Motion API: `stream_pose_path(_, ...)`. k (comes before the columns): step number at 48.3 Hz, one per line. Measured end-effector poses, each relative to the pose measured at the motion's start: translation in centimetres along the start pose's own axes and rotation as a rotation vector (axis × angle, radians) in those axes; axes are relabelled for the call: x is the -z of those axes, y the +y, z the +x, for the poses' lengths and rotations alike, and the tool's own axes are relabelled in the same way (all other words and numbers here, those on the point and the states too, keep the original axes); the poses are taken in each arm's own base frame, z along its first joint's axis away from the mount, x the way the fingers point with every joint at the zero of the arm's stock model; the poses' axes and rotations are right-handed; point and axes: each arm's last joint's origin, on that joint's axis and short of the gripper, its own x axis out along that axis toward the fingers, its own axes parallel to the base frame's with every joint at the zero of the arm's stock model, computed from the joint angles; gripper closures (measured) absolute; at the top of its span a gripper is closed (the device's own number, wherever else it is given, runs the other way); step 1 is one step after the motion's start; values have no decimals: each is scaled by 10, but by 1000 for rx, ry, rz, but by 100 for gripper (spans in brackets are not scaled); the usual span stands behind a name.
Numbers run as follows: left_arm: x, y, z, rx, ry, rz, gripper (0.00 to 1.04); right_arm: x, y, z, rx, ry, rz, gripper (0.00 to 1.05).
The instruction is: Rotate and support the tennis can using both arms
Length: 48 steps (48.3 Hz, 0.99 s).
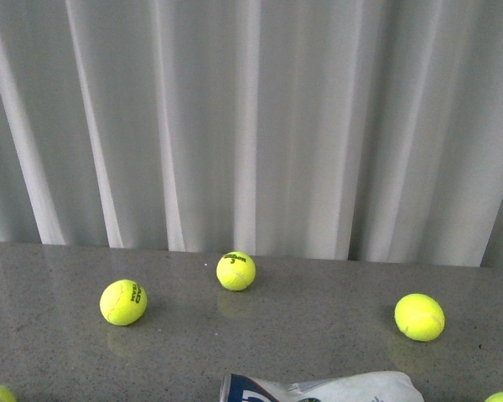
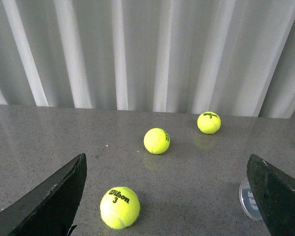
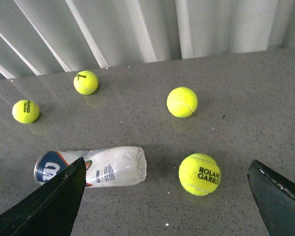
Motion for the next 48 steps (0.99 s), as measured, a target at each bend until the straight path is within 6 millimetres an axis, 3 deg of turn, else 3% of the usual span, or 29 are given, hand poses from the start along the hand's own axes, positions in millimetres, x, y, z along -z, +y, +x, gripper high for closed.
stream_pose_path(7,0,0,0,0,0,0,7,1,0,0,19,-19,-19,8)
stream_pose_path(13,0,0,0,0,0,0,7,17,5,-4,180,-338,-189,36)
stream_pose_path(18,0,0,0,0,0,0,7,26,11,-9,183,-365,-209,59)
stream_pose_path(30,0,0,0,0,0,0,7,44,22,-14,197,-360,-211,101)
stream_pose_path(48,0,0,0,0,0,0,7,63,23,-21,177,-370,-219,101)
